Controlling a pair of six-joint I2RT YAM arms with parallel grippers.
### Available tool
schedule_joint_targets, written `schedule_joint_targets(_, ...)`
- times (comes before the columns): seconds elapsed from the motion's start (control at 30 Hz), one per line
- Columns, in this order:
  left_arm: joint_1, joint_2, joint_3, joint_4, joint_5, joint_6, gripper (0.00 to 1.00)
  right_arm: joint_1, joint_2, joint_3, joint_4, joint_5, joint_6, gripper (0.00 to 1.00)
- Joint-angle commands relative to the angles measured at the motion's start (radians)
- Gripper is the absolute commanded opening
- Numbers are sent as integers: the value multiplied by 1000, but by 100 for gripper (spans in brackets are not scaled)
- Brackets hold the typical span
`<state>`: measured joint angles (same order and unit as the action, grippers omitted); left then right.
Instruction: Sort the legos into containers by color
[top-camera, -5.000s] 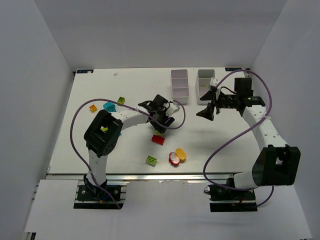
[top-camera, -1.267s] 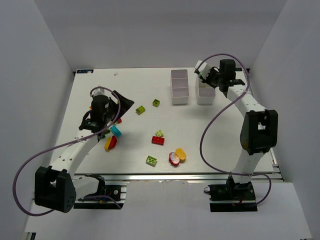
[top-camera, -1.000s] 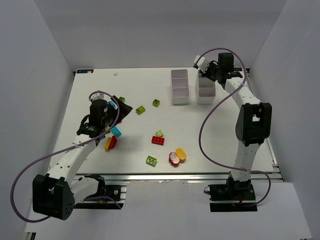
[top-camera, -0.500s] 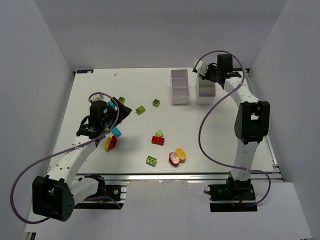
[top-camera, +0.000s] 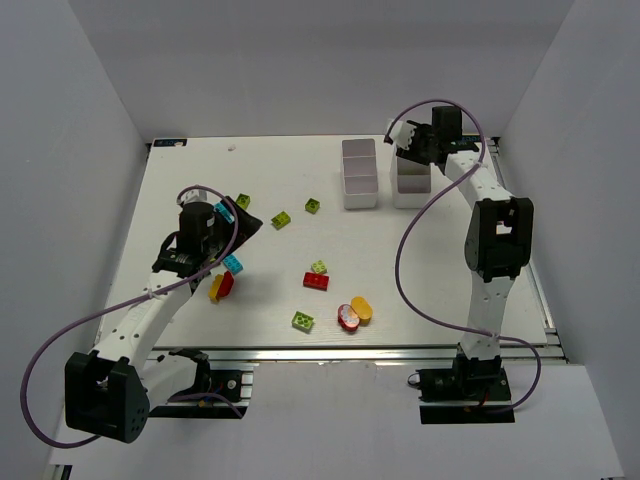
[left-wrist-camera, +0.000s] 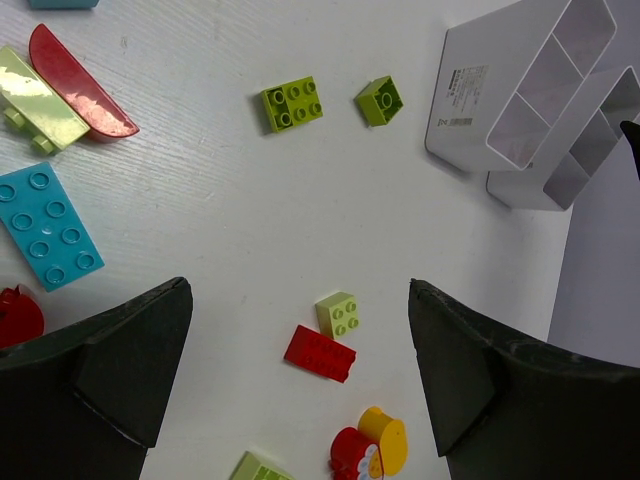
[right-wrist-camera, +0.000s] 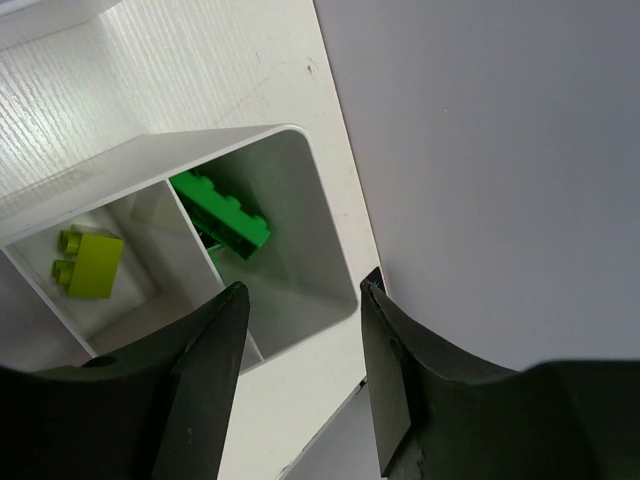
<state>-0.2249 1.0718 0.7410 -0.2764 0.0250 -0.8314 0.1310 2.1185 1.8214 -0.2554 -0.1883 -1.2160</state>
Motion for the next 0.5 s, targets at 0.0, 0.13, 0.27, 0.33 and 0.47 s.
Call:
schedule_joint_targets(0.0,7,-23,20,-6,-11,14,98,-4,3,46,11,7,-24,55)
schedule_joint_targets(0.13,9,-18,35,-23,-49,32,98,-8,-35,35,36,6,16,57)
schedule_joint_targets(0.27,13,7,83,-98,-112,74,98,-13,-124,-12,82,15,166,89)
schedule_joint_targets(0.33,24,42,126,-148,-126,127,98,-13,-211,-63,116,1,271,90)
schedule_joint_targets(0.47,62,140,221,-250,-140,230,98,-30,-350,-138,-118,-361,317,88)
